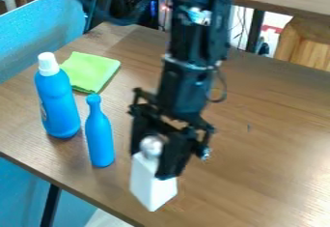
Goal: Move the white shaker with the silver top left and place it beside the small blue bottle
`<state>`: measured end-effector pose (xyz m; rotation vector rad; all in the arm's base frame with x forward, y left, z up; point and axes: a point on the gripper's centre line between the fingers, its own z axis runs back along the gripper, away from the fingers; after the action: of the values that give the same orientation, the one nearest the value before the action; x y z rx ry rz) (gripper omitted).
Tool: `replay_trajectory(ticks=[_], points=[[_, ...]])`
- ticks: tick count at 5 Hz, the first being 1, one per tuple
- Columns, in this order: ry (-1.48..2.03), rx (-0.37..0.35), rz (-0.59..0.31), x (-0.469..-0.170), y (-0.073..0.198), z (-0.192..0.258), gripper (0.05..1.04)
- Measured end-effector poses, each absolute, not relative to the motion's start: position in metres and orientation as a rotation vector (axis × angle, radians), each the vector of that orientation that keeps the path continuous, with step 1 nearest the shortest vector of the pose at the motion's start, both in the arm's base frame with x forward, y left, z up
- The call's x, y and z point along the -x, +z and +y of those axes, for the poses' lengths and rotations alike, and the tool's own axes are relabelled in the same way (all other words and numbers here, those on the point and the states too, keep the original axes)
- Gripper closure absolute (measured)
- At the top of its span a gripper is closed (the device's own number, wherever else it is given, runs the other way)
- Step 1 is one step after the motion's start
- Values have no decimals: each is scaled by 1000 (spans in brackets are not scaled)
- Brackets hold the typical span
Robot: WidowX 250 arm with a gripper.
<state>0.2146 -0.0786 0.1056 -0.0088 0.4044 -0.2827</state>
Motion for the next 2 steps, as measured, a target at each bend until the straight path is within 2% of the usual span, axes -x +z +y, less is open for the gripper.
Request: replay_trajectory(ticks=[1,2], points=[[-181,26,350,-196,105,-50,438],[-164,-7,303,-201,101,-39,438]])
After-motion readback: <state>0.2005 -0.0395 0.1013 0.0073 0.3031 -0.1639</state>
